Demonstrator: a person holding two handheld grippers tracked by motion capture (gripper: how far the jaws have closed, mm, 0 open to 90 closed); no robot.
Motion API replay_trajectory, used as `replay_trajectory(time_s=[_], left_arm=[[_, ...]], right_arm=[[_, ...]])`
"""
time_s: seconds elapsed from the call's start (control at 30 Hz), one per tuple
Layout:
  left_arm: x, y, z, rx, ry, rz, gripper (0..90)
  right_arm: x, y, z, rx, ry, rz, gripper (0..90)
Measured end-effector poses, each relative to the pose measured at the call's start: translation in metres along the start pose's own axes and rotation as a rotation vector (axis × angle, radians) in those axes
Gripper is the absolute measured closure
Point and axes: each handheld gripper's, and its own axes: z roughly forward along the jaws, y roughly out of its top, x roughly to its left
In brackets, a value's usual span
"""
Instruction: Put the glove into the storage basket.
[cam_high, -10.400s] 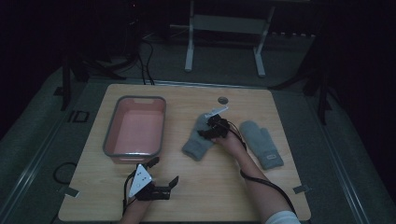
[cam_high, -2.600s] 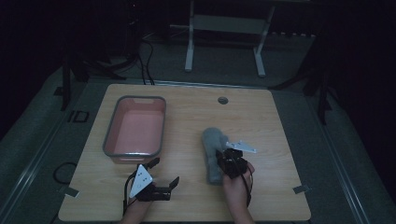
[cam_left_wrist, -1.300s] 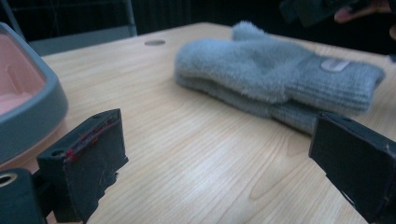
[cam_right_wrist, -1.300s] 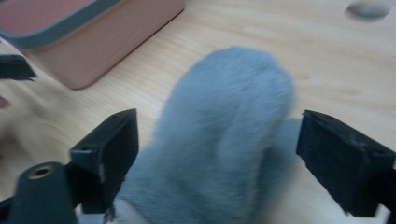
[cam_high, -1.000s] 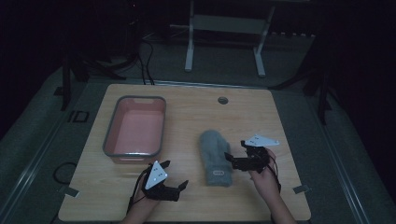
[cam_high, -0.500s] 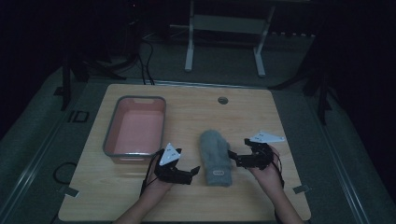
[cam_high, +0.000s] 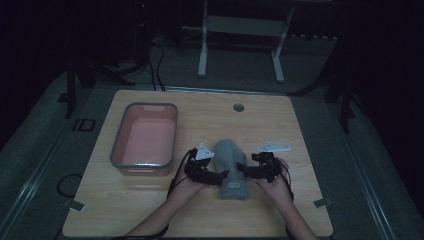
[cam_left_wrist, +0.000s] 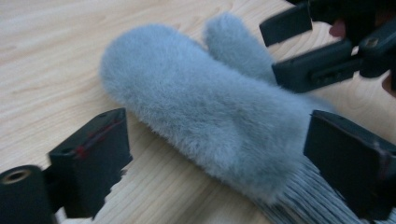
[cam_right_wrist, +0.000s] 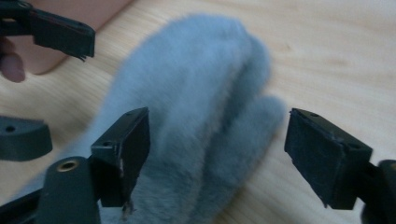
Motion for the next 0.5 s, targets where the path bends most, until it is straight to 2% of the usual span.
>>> replay_trajectory(time_s=[0.03,0.1,0.2,0.37,0.5], left_arm=[[0.001,0.000,0.003,0.015,0.010,-0.006,11.6],[0.003,-0.001,0.008,0.039,0.015,-0.010,12.0],[0.006,-0.002,0.014,0.072,0.019,-0.020,13.4],[0.011,-0.002,0.020,0.095,0.012,-0.037,14.5],[0.014,-0.002,0.025,0.115,0.003,-0.032,14.5]], right_arm=[[-0.001,-0.003,0.003,0.017,0.016,0.009,32.1],[-0.003,-0.009,0.008,0.038,0.023,0.037,35.1],[-0.008,-0.014,0.013,0.069,0.030,0.080,35.5],[-0.011,-0.017,0.017,0.092,0.036,0.079,32.9],[-0.015,-0.017,0.021,0.119,0.073,0.086,40.0]])
